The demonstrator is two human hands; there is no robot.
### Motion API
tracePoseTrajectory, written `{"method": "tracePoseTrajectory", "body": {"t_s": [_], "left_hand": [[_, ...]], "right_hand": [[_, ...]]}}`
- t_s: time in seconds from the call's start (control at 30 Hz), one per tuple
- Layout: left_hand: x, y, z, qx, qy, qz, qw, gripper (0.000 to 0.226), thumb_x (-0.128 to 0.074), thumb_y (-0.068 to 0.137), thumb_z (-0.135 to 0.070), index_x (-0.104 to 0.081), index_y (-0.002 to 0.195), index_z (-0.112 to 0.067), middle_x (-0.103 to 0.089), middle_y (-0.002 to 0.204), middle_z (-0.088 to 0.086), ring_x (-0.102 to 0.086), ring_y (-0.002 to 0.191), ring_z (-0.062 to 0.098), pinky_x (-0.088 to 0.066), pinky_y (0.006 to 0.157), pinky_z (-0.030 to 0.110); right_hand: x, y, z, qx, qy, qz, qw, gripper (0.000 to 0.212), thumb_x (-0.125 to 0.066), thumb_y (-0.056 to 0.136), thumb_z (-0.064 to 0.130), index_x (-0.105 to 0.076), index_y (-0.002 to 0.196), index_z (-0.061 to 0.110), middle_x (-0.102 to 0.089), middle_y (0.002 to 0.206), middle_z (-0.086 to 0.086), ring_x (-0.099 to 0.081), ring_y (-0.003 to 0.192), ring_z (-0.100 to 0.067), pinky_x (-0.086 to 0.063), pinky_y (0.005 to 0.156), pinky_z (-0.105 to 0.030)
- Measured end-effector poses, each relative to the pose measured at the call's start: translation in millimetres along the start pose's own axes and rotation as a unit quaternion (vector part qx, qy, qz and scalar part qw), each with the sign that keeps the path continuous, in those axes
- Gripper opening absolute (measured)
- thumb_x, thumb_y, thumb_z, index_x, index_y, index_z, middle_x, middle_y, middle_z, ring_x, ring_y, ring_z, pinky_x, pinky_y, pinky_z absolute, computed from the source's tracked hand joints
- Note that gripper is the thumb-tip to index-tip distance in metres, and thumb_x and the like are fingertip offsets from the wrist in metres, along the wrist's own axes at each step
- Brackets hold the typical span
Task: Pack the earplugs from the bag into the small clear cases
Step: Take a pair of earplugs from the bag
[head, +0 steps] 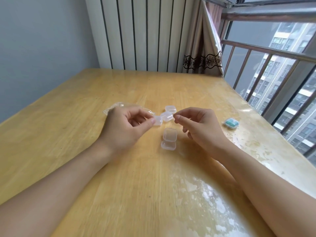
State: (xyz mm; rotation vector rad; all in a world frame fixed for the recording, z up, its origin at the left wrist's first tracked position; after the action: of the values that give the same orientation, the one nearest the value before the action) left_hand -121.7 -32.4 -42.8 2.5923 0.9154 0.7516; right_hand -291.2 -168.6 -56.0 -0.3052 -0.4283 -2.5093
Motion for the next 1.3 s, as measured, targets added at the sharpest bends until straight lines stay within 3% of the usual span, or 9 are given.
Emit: {"method": "tracePoseTrajectory", "body": {"t_s": [0.13, 0.23, 0.3, 0.43, 0.57, 0.7, 0.97, 1.1, 1.3], "left_hand": [[29, 11, -1, -0.054, 0.155, -0.094, 0.982, 0.020, -0.084, 0.075, -0.022, -0.075, 0.093, -0.024, -0.063, 0.079, -0.003, -0.052, 0.066, 0.008, -0.040, 0.061, 0.012], [33, 19, 18, 0.028, 0.246, -0.003, 0.969, 0.051, -0.071, 0.076, -0.045, -0.065, 0.122, -0.023, -0.054, 0.114, -0.007, -0.050, 0.112, 0.016, -0.041, 0.087, 0.025], [30, 21, 32, 0.079, 0.232, 0.049, 0.968, 0.064, -0.050, 0.072, -0.050, -0.063, 0.125, -0.017, -0.056, 0.118, -0.004, -0.050, 0.119, 0.023, -0.043, 0.098, 0.034], [30, 27, 47, 0.065, 0.224, 0.004, 0.972, 0.037, -0.041, 0.092, -0.013, -0.068, 0.116, -0.008, -0.064, 0.115, 0.007, -0.057, 0.111, 0.027, -0.042, 0.095, 0.030], [32, 31, 57, 0.039, 0.242, -0.009, 0.970, 0.046, -0.047, 0.087, 0.009, -0.064, 0.126, -0.009, -0.062, 0.113, 0.003, -0.057, 0.101, 0.018, -0.041, 0.084, 0.010], [35, 32, 61, 0.049, 0.208, -0.019, 0.977, 0.048, -0.054, 0.084, 0.009, -0.063, 0.126, -0.011, -0.059, 0.113, 0.000, -0.056, 0.096, 0.010, -0.038, 0.072, -0.006], [33, 34, 63, 0.026, 0.215, -0.004, 0.976, 0.022, -0.057, 0.093, -0.005, -0.076, 0.098, -0.014, -0.058, 0.106, -0.005, -0.059, 0.097, 0.015, -0.042, 0.083, 0.018], [32, 36, 66, 0.027, 0.222, -0.004, 0.975, 0.026, -0.053, 0.096, -0.003, -0.077, 0.099, -0.013, -0.057, 0.106, -0.005, -0.058, 0.102, 0.019, -0.043, 0.089, 0.024], [32, 36, 70, 0.039, 0.194, 0.007, 0.980, 0.023, -0.057, 0.096, 0.000, -0.077, 0.100, -0.011, -0.057, 0.110, 0.000, -0.061, 0.104, 0.021, -0.046, 0.093, 0.024]], "right_hand": [[-10, -7, 11, 0.094, -0.058, -0.009, 0.994, 0.014, -0.068, 0.088, 0.009, -0.078, 0.085, 0.017, -0.073, 0.075, 0.011, -0.060, 0.067, -0.005, -0.044, 0.060, -0.014], [-19, -13, 15, 0.150, -0.111, 0.007, 0.982, 0.015, -0.068, 0.087, 0.006, -0.078, 0.090, 0.017, -0.074, 0.082, 0.009, -0.065, 0.075, -0.005, -0.043, 0.061, -0.014], [-26, -16, 16, 0.189, -0.153, 0.021, 0.970, 0.017, -0.068, 0.087, 0.009, -0.078, 0.094, 0.020, -0.073, 0.087, 0.010, -0.066, 0.083, -0.009, -0.046, 0.064, -0.018], [-31, -19, 22, 0.243, -0.207, 0.027, 0.947, 0.018, -0.065, 0.088, 0.017, -0.077, 0.100, 0.023, -0.072, 0.093, 0.013, -0.062, 0.092, -0.007, -0.045, 0.069, -0.015], [-41, -22, 32, 0.275, -0.256, 0.041, 0.926, 0.020, -0.066, 0.092, 0.016, -0.077, 0.108, 0.020, -0.075, 0.104, 0.012, -0.061, 0.099, -0.015, -0.048, 0.075, -0.020], [-65, -2, 41, 0.236, -0.349, 0.072, 0.904, 0.026, -0.057, 0.098, 0.019, -0.075, 0.117, 0.021, -0.074, 0.116, 0.007, -0.056, 0.105, -0.022, -0.051, 0.082, -0.036], [-106, 38, 22, 0.120, -0.413, 0.109, 0.896, 0.030, -0.046, 0.099, 0.017, -0.047, 0.073, 0.031, -0.056, 0.075, -0.005, -0.046, 0.080, -0.029, -0.029, 0.061, -0.034], [-114, 48, 29, 0.094, -0.414, 0.088, 0.901, 0.013, -0.059, 0.097, 0.032, -0.068, 0.094, 0.022, -0.059, 0.080, -0.004, -0.055, 0.077, -0.029, -0.034, 0.058, -0.034], [-126, 68, 24, 0.050, -0.444, 0.099, 0.889, 0.032, -0.069, 0.088, 0.044, -0.067, 0.099, 0.014, -0.065, 0.090, -0.003, -0.059, 0.079, -0.027, -0.036, 0.056, -0.032]]}}
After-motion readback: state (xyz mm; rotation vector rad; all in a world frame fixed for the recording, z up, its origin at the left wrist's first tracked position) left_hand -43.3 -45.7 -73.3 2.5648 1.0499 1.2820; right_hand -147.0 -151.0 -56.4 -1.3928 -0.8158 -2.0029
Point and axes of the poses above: each hand's wrist, its own y-axis towards the middle knuckle, its own x-axis out of the back of the hand, z = x × y, the point moved 5 cm from there along y, towards the middle knuckle
